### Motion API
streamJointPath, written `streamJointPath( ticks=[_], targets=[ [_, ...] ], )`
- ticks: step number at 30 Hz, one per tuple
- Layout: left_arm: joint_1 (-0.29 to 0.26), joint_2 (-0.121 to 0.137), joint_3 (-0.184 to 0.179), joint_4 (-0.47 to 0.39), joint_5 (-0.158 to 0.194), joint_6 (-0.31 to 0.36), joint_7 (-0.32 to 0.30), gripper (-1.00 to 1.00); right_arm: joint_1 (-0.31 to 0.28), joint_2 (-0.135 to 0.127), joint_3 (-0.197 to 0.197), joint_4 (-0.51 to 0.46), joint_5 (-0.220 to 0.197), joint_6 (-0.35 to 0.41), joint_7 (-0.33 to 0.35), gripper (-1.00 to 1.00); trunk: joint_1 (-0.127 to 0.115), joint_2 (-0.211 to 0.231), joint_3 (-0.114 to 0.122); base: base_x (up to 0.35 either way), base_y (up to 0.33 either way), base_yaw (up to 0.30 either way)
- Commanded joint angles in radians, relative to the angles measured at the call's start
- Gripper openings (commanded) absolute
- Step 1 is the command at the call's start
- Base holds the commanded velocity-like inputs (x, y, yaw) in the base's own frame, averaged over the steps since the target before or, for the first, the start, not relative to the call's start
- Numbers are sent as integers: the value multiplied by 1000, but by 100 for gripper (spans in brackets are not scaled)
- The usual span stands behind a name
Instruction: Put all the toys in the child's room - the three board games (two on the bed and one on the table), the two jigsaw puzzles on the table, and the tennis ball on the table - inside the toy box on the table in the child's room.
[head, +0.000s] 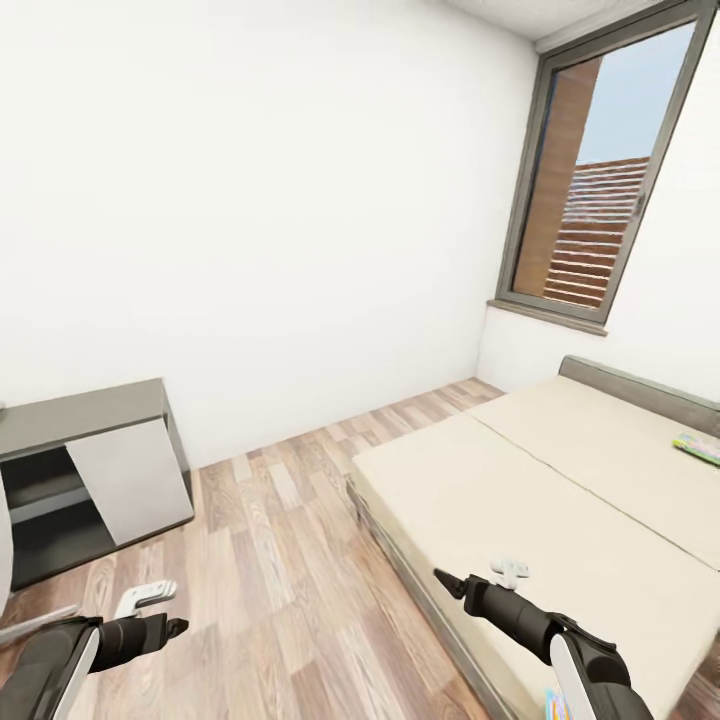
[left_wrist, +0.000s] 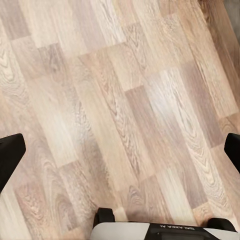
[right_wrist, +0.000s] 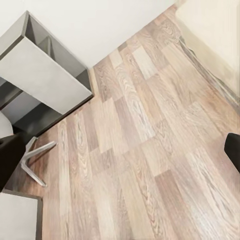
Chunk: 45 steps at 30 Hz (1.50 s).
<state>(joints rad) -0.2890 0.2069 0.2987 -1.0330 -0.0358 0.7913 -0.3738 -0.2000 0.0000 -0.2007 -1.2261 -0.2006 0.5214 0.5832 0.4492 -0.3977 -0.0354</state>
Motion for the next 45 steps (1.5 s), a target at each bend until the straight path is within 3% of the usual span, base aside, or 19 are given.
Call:
streamJointPath(
  ticks=[1,22,45],
  targets=[
    [-1,0,2,-1,-4,5,-6,100,-1,0,-1,-1,-7,8,1,100,1,-2,-2,81,17,-43],
    [-1,0,2,-2,-4,5,-9,100,-1,0,-2,0,-14,9,1,100,1,-2,-14,12,13,-177],
    [-1,0,2,-2,-4,5,-8,100,-2,0,-3,13,-12,8,1,100,1,-2,-21,0,186,-262]
  ],
)
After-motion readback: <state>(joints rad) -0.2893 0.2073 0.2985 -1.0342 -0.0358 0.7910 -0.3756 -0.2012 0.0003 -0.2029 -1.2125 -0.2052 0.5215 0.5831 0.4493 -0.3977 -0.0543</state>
